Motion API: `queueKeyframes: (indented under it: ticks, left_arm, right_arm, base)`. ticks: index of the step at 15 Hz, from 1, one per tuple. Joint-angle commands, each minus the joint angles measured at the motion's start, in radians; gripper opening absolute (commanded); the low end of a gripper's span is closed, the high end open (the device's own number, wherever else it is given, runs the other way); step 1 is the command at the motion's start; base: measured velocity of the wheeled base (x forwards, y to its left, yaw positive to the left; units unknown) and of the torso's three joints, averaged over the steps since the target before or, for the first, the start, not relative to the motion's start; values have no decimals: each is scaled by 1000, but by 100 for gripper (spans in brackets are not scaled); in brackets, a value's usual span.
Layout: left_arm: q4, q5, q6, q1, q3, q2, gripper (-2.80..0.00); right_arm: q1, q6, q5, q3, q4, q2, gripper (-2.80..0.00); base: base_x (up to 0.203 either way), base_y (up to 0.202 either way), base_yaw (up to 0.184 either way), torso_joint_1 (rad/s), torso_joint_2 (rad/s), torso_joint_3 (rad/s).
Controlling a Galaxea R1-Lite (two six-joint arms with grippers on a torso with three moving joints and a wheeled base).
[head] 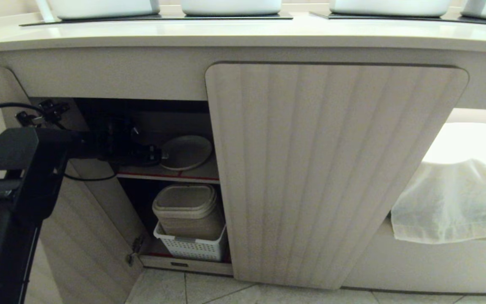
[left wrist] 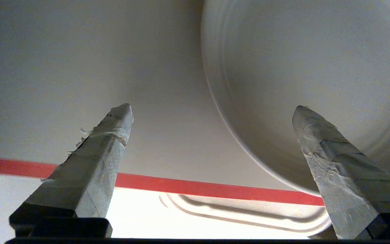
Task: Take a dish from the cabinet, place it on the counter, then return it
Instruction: Take the plate from the cabinet
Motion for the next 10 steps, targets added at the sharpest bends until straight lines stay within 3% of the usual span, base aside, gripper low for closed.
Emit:
queueKeyframes:
  ticks: [1, 10]
  left_arm:
    - [-3, -1, 17, 1, 0, 5, 0]
    - [35, -11, 18, -10, -1, 1, 0]
  right_arm:
    - [1, 0, 1, 0, 0, 1, -280]
    - [0, 0, 1, 0, -1, 1, -280]
  base:
    - [0, 0, 0, 0, 0, 0]
    - [0, 0, 0, 0, 0, 0]
